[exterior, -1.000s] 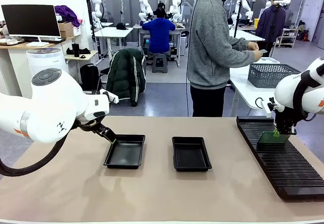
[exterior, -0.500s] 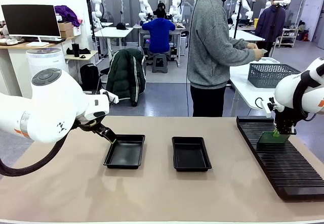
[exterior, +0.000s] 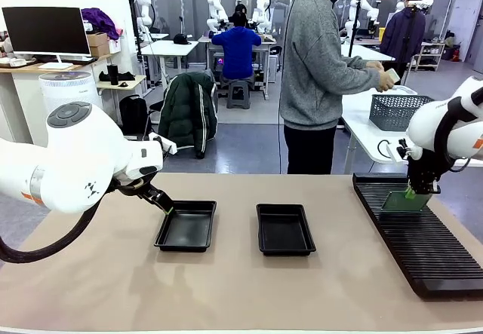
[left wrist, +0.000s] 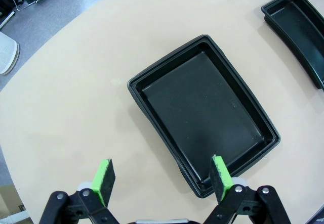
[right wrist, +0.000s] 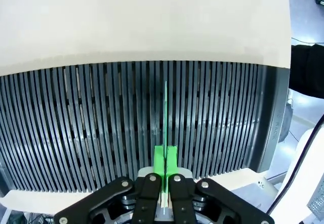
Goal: Inspect and transfer BCBs to ESD trays.
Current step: Pick up the Blank PCB from the PCB Rack and place it in the left ESD tray.
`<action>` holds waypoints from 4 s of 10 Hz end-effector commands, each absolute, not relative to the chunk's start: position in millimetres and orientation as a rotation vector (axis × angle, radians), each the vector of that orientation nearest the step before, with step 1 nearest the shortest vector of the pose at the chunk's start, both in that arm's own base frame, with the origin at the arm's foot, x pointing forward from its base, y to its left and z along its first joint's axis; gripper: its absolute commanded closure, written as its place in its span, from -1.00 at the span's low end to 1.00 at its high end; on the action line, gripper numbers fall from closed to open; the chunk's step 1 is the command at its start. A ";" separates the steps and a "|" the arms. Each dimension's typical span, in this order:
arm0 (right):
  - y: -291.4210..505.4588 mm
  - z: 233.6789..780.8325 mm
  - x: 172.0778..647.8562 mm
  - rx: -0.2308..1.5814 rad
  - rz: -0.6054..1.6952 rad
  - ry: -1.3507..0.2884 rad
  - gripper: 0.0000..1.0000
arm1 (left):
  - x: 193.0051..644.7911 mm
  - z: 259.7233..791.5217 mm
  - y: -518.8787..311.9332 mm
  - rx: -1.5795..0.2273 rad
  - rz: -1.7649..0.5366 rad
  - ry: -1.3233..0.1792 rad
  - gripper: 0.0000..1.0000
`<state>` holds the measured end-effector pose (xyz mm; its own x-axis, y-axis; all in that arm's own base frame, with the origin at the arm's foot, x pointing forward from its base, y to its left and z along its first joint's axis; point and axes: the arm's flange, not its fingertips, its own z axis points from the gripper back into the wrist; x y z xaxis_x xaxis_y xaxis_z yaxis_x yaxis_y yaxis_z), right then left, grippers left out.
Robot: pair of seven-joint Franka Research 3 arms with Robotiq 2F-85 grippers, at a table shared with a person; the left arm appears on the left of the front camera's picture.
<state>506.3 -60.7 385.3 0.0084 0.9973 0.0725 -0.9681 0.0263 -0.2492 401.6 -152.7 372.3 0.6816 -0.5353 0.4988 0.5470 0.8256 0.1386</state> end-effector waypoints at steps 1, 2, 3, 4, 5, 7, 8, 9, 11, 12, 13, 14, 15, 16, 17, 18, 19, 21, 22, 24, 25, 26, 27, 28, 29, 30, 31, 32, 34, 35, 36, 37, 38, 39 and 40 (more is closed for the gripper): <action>-66.2 395.5 524.4 -0.130 1.545 -0.201 0.96 | 401.8 372.1 -151.7 -0.023 -0.605 -0.552 -1.00; -67.5 401.2 529.9 -0.126 1.536 -0.173 0.96 | 401.8 372.1 -151.7 -0.023 -0.605 -0.552 -1.00; -68.5 411.0 532.9 -0.124 1.536 -0.167 0.96 | 401.8 372.1 -151.7 -0.023 -0.605 -0.552 -1.00; -67.2 424.1 532.7 -0.125 1.536 -0.160 0.96 | 401.8 372.1 -151.7 -0.023 -0.605 -0.552 -1.00; -64.4 441.9 529.6 -0.133 1.531 -0.145 0.96 | 401.8 372.1 -151.7 -0.023 -0.605 -0.552 -1.00; -54.2 489.5 517.5 -0.131 1.516 -0.118 0.96 | 401.8 372.1 -151.7 -0.023 -0.605 -0.552 -1.00; -48.8 510.8 511.0 -0.122 1.506 -0.096 0.96 | 401.8 372.1 -151.7 -0.023 -0.605 -0.552 -1.00; -45.1 531.1 504.1 -0.118 1.490 -0.086 0.96 | 401.8 372.1 -151.7 -0.023 -0.605 -0.552 -1.00; -38.3 570.5 491.6 -0.100 1.468 -0.090 0.96 | 401.8 372.1 -151.7 -0.023 -0.605 -0.552 -1.00; -36.0 585.2 486.8 -0.099 1.472 -0.091 0.96 | 401.8 372.1 -151.7 -0.023 -0.605 -0.552 -1.00; -35.5 597.6 484.2 -0.089 1.465 -0.087 0.96 | 401.8 372.1 -151.7 -0.023 -0.605 -0.552 -1.00; -36.5 609.3 482.2 -0.078 1.459 -0.093 0.96 | 401.8 372.1 -151.7 -0.023 -0.605 -0.552 -1.00; -38.3 619.6 479.7 -0.075 1.454 -0.103 0.96 | 401.8 372.1 -151.7 -0.023 -0.605 -0.552 -1.00; -39.5 630.6 476.9 -0.074 1.455 -0.113 0.96 | 401.8 372.1 -151.7 -0.023 -0.605 -0.552 -1.00; -39.6 639.9 473.6 -0.077 1.455 -0.115 0.96 | 401.8 372.1 -151.7 -0.023 -0.605 -0.552 -1.00; -38.3 649.2 469.1 -0.081 1.455 -0.119 0.96 | 401.8 372.1 -151.7 -0.023 -0.605 -0.552 -1.00; -37.5 658.0 465.5 -0.087 1.448 -0.119 0.96 | 401.8 372.1 -151.7 -0.023 -0.605 -0.552 -1.00; -37.3 677.2 460.3 -0.082 1.444 -0.129 0.96 | 401.8 372.1 -151.7 -0.023 -0.605 -0.552 -1.00; -37.4 685.5 457.8 -0.081 1.445 -0.134 0.96 | 401.8 372.1 -151.7 -0.023 -0.605 -0.552 -1.00; -39.5 700.8 454.4 -0.076 1.434 -0.154 0.96 | 401.8 372.1 -151.7 -0.023 -0.605 -0.552 -1.00; -38.9 705.8 453.0 -0.076 1.432 -0.157 0.96 | 401.8 372.1 -151.7 -0.023 -0.605 -0.552 -1.00; -39.0 709.7 452.3 -0.076 1.427 -0.160 0.96 | 401.8 372.1 -151.7 -0.023 -0.605 -0.552 -1.00; -38.3 712.5 451.9 -0.073 1.427 -0.163 0.96 | 401.8 372.1 -151.7 -0.023 -0.605 -0.552 -1.00; -38.2 715.1 451.8 -0.071 1.422 -0.163 0.96 | 401.8 372.1 -151.7 -0.023 -0.605 -0.552 -1.00; -38.9 715.7 454.2 -0.073 1.422 -0.152 0.96 | 401.8 372.1 -151.7 -0.023 -0.605 -0.552 -1.00; -41.5 710.9 449.8 -0.109 1.449 -0.154 0.96 | 401.8 372.1 -151.7 -0.023 -0.605 -0.552 -1.00; -41.5 710.9 449.8 -0.109 1.449 -0.154 0.96 | 401.8 372.1 -151.7 -0.023 -0.605 -0.552 -1.00; -41.5 710.9 449.8 -0.109 1.449 -0.154 0.96 | 401.8 372.1 -151.7 -0.023 -0.605 -0.552 -1.00; -41.5 710.9 449.8 -0.109 1.449 -0.154 0.96 | 401.8 372.1 -151.7 -0.023 -0.605 -0.552 -1.00; -41.5 710.9 449.8 -0.109 1.449 -0.154 0.96 | 401.8 372.1 -151.7 -0.023 -0.605 -0.552 -1.00; -41.5 710.9 449.8 -0.109 1.449 -0.154 0.96 | 401.8 372.1 -151.7 -0.023 -0.605 -0.552 -1.00; -41.5 710.9 449.8 -0.109 1.449 -0.154 0.96 | 401.8 372.1 -151.7 -0.023 -0.605 -0.552 -1.00; -41.5 710.9 449.8 -0.109 1.449 -0.154 0.96 | 401.8 372.1 -151.7 -0.023 -0.605 -0.552 -1.00; -41.5 710.9 449.8 -0.109 1.449 -0.154 0.96 | 401.8 372.1 -151.7 -0.023 -0.605 -0.552 -1.00; -41.5 710.9 449.8 -0.109 1.449 -0.154 0.96 | 401.8 372.1 -151.7 -0.023 -0.605 -0.552 -1.00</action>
<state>450.7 -41.6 712.1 0.1167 0.9924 0.0379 -0.9788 0.1214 -0.1652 401.5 -152.8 372.3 0.6815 -0.5356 0.4986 0.5472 0.8254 0.1387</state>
